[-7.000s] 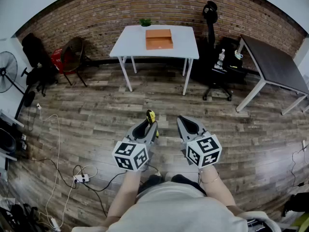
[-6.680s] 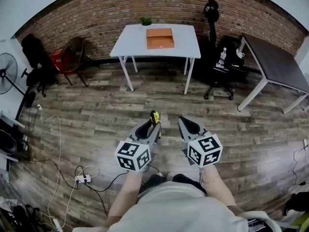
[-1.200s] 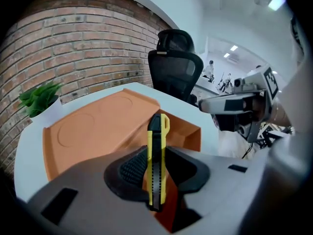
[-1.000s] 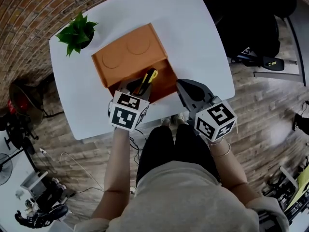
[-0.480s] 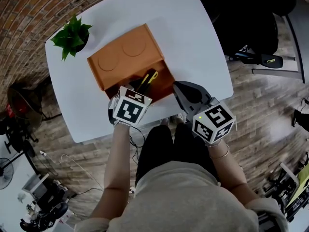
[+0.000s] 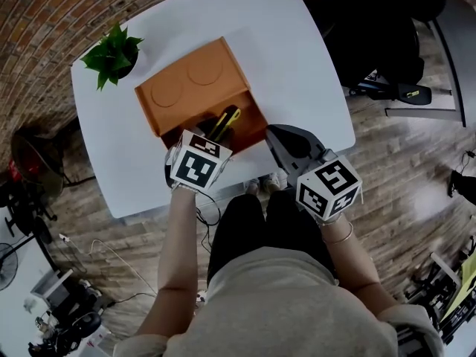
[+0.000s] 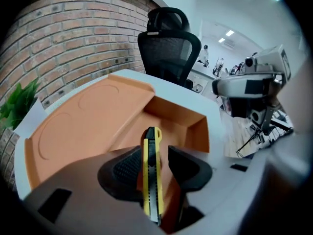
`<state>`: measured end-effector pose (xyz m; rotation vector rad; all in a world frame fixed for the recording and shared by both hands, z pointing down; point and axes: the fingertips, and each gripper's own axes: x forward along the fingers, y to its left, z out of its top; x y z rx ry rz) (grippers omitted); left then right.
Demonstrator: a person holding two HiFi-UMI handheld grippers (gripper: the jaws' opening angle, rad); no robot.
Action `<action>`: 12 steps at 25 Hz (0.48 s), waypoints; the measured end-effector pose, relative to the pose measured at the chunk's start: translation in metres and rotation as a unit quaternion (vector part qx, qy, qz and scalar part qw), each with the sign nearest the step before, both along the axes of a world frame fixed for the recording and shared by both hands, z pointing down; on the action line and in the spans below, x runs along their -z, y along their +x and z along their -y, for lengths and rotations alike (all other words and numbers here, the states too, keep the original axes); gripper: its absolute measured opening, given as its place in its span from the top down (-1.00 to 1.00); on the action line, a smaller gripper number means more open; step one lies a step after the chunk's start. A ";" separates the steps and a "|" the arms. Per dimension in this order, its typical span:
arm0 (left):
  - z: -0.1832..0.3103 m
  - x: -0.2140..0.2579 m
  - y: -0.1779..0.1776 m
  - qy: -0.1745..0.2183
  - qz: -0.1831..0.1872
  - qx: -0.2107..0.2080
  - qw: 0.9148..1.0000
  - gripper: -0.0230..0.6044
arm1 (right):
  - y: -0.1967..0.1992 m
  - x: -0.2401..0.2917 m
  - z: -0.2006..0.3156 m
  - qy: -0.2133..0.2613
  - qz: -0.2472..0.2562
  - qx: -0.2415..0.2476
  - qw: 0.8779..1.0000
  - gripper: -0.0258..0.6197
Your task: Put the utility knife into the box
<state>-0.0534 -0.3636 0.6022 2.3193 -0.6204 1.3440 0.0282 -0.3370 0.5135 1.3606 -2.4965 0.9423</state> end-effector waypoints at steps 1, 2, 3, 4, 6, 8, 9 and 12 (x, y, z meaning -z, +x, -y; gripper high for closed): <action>0.000 0.006 0.001 0.007 -0.007 0.004 1.000 0.45 | 0.000 0.003 -0.001 0.003 0.000 0.001 1.000 0.92; 0.001 0.013 0.002 0.013 -0.014 0.008 1.000 0.45 | 0.000 0.006 -0.001 0.007 -0.001 0.004 1.000 0.92; 0.001 0.019 0.002 0.019 -0.021 0.012 1.000 0.45 | -0.001 0.010 -0.001 0.013 -0.002 0.007 1.000 0.92; 0.001 0.026 0.003 0.022 -0.032 0.016 0.999 0.45 | -0.002 0.014 0.000 0.019 -0.003 0.011 1.000 0.92; -0.002 0.039 0.004 0.023 -0.057 0.024 0.998 0.45 | -0.005 0.023 0.000 0.029 -0.007 0.024 0.999 0.92; -0.004 0.056 0.002 0.030 -0.083 0.035 0.995 0.45 | -0.011 0.031 -0.002 0.031 -0.007 0.045 0.998 0.92; -0.004 0.065 0.000 0.039 -0.097 0.042 0.994 0.46 | -0.014 0.035 -0.002 0.032 -0.004 0.054 0.998 0.92; -0.003 0.096 -0.004 0.064 -0.153 0.070 0.984 0.52 | -0.022 0.054 0.003 0.045 0.011 0.059 0.997 0.92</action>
